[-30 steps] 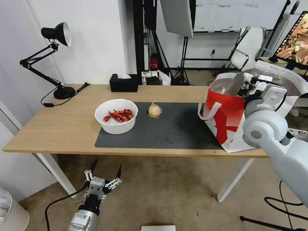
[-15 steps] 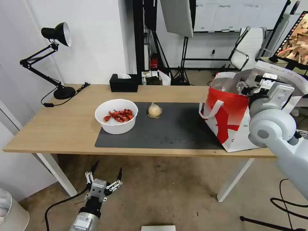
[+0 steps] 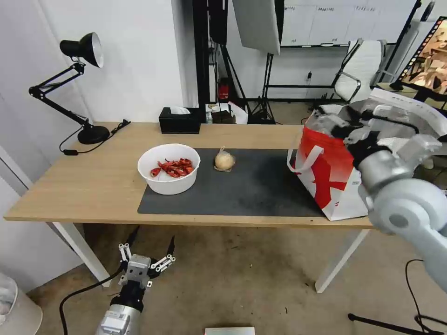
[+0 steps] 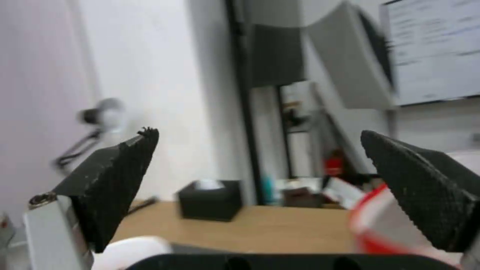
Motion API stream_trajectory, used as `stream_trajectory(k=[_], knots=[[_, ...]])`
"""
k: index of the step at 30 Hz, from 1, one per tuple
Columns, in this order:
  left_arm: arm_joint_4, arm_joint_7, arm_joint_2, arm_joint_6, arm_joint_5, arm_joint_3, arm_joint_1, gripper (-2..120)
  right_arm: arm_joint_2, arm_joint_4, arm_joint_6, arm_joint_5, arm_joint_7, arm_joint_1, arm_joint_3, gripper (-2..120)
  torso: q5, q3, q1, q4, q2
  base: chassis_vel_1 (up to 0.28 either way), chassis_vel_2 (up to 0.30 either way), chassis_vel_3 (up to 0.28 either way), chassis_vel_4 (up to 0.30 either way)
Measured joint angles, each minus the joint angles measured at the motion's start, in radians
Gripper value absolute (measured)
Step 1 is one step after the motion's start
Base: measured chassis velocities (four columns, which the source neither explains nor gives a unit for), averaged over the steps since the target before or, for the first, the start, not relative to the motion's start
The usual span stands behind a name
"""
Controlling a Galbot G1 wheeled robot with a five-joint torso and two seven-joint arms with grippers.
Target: Pick up the trash from the table and place it into the takeout bag.
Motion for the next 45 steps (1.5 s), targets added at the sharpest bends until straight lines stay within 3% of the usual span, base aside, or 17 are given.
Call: stream_trajectory(k=[4,7,12,15,22,36,45], knots=[[-0.002,-0.001,-0.004,-0.013,-0.003,-0.006,0.003,100,0.043,0.030,0.066,-0.096,-0.079,-0.140,0.007,100,0.0002,0.000,0.000,0.0001,0.000,0.000,0.000,0.000,0.000],[-0.002,-0.002,-0.006,-0.026,-0.006,-0.009,0.003,100,0.120,0.030,0.149,-0.249,-0.151,-0.319,0.027,100,0.0003,0.000,0.000,-0.0003,0.000,0.000,0.000,0.000,0.000],[-0.001,-0.002,-0.006,-0.032,-0.010,-0.010,0.000,100,0.203,0.000,0.225,-0.416,-0.163,-0.469,0.041,100,0.0003,0.000,0.000,-0.0001,0.000,0.000,0.000,0.000,0.000],[0.007,-0.002,-0.008,-0.033,-0.018,-0.009,-0.004,100,0.306,-0.057,0.269,-0.547,-0.178,-0.643,0.092,100,0.0003,0.000,0.000,-0.0004,0.000,0.000,0.000,0.000,0.000],[0.059,-0.002,-0.005,-0.048,-0.026,0.001,-0.010,100,0.411,-0.144,0.331,-0.647,-0.196,-0.786,0.114,100,0.0002,0.000,0.000,-0.0004,0.000,0.000,0.000,0.000,0.000],[0.101,-0.001,0.007,-0.051,-0.037,0.013,-0.030,100,0.429,-0.168,0.320,-0.672,-0.179,-0.802,0.100,100,0.0003,0.000,0.000,0.0000,0.000,0.000,0.000,0.000,0.000],[0.113,-0.001,0.024,-0.046,-0.049,0.013,-0.043,100,0.388,-0.158,0.290,-0.634,-0.172,-0.754,0.079,100,0.0003,0.000,0.000,-0.0004,0.000,0.000,0.000,0.000,0.000]])
